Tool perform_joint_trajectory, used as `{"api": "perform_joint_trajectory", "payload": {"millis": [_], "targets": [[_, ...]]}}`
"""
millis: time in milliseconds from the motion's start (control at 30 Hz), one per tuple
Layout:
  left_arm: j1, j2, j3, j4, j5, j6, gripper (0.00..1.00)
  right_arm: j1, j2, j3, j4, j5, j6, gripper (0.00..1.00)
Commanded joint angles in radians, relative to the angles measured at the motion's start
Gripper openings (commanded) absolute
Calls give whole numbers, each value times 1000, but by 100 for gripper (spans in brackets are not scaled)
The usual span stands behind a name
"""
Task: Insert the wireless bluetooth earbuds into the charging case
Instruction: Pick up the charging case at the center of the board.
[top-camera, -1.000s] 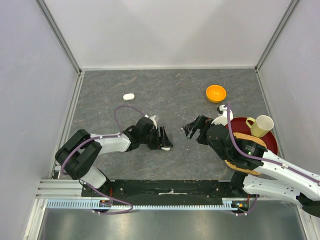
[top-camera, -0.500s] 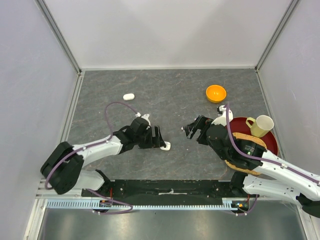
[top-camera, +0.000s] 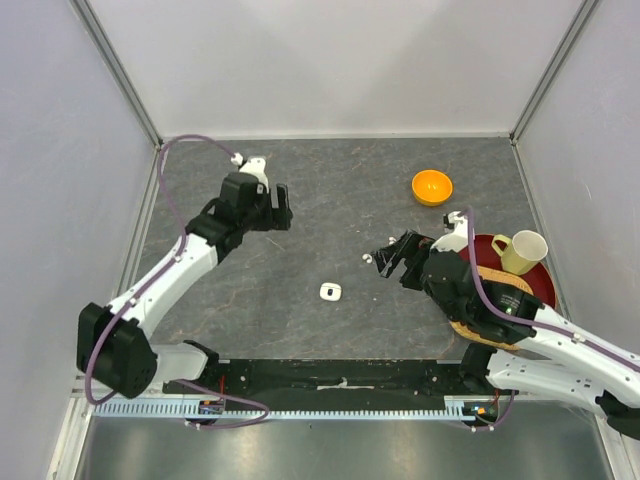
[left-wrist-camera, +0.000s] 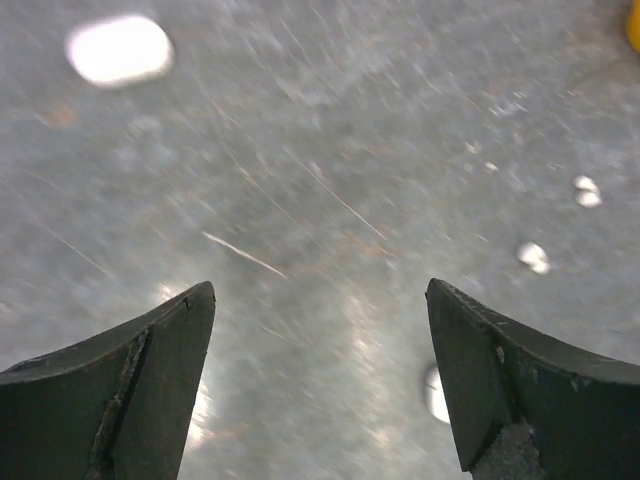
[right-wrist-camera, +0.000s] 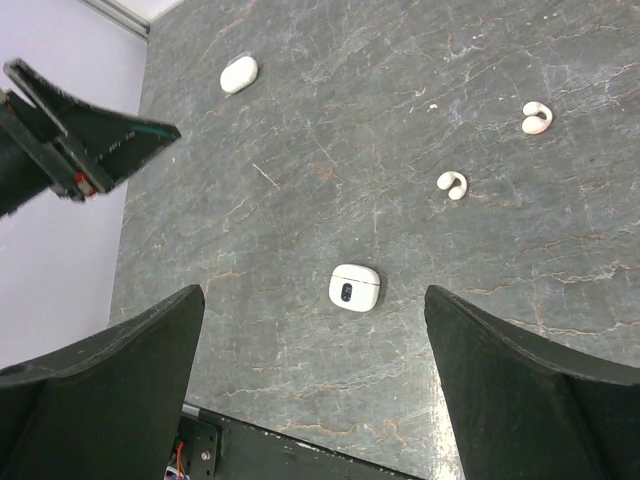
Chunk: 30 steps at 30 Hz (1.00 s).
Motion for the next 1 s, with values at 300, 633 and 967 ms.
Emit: {"api": "perform_joint_trajectory", "payload": {"millis": [300,633,967], "targets": [[202,320,268,5,51,846,93,-3,-73,1,-66,41,-23,98],[314,744,659,-251,283,1053,91,-3,-16,74,-119,41,-62,98],[363,1032,968,-429,417,1107,90,-15,178,189,-125,36,-144,98]]}}
